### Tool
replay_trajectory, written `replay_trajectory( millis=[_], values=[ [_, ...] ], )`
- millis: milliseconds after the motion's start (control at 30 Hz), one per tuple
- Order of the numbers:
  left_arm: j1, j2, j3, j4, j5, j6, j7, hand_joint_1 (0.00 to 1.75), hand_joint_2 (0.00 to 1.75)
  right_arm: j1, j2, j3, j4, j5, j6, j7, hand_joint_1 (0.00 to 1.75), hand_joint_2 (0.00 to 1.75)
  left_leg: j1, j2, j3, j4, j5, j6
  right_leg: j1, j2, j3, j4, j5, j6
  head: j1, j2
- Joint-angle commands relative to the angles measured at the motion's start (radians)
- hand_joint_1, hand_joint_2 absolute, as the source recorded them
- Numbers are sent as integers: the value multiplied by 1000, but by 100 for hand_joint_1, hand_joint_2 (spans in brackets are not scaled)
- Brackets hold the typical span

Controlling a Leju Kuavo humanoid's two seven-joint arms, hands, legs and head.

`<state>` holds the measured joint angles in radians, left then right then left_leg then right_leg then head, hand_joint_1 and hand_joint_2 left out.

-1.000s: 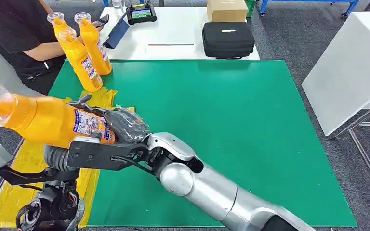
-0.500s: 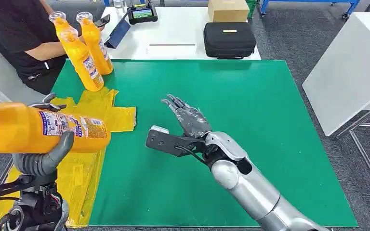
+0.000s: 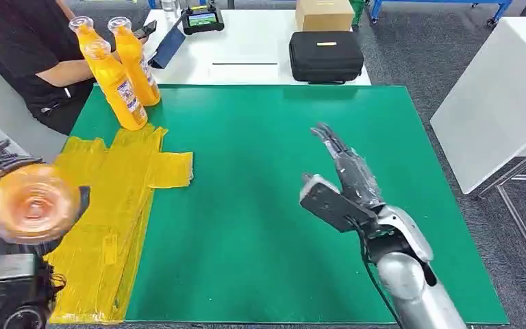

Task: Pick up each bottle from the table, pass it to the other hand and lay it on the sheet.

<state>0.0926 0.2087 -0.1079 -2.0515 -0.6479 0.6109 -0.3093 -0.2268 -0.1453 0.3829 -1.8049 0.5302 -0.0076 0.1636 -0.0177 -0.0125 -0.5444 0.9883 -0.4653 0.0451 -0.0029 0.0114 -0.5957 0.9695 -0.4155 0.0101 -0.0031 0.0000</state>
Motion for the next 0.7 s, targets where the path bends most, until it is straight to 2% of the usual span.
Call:
replay_trajectory(
  millis=[33,100,167,233,267,333,700],
  values=[
    [-23,139,35,244,-527,-92,269,175,175,106,-20,-122,-209,-84,33,-40,0,0,1,-1,5,-2,-1,-5,1,-3,6,-1,-2,-1,0,0],
    [-26,177,4,323,-597,-172,334,175,175,154,-31,-146,-258,-93,35,-57,0,0,1,-2,6,-2,0,-5,1,-5,6,-1,-2,-1,0,0],
    [-35,179,-27,384,-629,-196,349,175,175,193,-32,-164,-293,-92,36,-68,0,0,0,-3,4,-2,1,-3,0,-4,4,-1,-1,0,0,0],
    [-41,181,-45,419,-669,-200,367,175,175,207,-31,-169,-307,-88,40,-74,0,0,2,-4,8,-3,0,-6,2,-7,9,-3,-3,-1,0,0],
    [-41,183,-57,433,-680,-226,377,175,175,215,-28,-172,-312,-85,43,-77,0,0,1,-1,4,-2,0,-3,1,-3,4,-1,-1,0,0,0],
    [-42,192,-87,470,-703,-282,387,175,175,228,-21,-175,-325,-83,47,-82,0,0,1,0,6,-2,0,-4,1,-3,6,-1,-2,0,0,0],
    [-41,195,-93,476,-700,-281,386,175,175,223,-18,-174,-323,-83,47,-83,0,0,1,2,4,-1,0,-4,2,-1,4,-1,-1,0,0,0]
  ],
)
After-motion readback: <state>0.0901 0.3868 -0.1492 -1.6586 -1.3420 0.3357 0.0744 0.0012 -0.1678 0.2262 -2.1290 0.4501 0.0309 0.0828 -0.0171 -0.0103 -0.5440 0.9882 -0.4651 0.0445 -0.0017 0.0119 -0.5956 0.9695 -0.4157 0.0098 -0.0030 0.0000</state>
